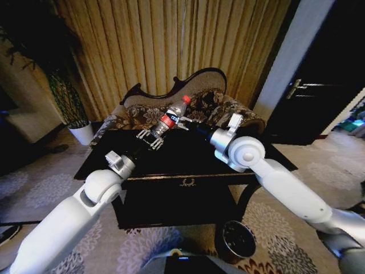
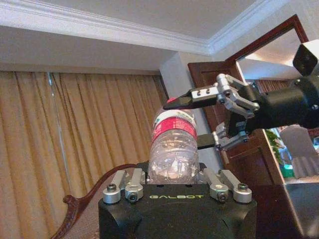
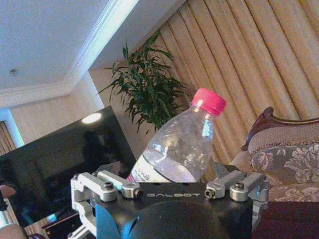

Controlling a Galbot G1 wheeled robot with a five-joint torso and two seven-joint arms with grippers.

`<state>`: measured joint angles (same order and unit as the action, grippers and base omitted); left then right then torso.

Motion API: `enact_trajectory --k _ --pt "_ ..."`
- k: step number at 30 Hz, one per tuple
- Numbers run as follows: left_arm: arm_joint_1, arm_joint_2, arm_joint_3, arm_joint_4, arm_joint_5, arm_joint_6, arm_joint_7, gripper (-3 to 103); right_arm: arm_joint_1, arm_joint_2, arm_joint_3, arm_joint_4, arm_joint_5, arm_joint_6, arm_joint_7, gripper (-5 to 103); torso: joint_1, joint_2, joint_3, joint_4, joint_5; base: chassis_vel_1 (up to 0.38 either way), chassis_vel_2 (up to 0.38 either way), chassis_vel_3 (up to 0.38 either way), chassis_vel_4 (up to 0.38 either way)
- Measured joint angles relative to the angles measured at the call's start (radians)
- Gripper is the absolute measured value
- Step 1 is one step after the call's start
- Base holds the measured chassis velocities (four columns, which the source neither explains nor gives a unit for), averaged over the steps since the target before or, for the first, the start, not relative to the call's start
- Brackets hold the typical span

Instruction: Move to the front of the table and place the trash on the table into the trash bin.

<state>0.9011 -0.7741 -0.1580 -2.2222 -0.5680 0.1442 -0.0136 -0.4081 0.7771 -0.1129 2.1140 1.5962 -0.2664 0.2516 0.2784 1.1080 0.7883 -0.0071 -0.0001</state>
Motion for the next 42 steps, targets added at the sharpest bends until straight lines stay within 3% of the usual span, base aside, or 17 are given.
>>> enact_trajectory --k 17,27,42 --pt "-0.018 -0.010 0.042 -0.009 0.007 0.005 -0.001 41 0.002 0.014 -0.014 -0.008 -0.020 -0.001 0.000 101 0.000 0.000 0.000 0.0000 0.0000 0.000 0.000 0.000 0.000" --pt "-0.017 -0.014 0.053 -0.002 0.014 0.002 0.001 41 -0.001 0.002 -0.012 -0.004 -0.021 0.003 0.000 66 0.000 0.000 0.000 -0.0001 0.0000 0.000 0.000 0.000 0.000" --pt "-0.009 -0.011 0.056 0.006 0.026 -0.004 0.017 41 -0.007 -0.014 -0.002 0.002 -0.021 0.007 -0.003 33 0.000 0.000 0.000 0.0000 0.0000 0.000 0.000 0.000 0.000"
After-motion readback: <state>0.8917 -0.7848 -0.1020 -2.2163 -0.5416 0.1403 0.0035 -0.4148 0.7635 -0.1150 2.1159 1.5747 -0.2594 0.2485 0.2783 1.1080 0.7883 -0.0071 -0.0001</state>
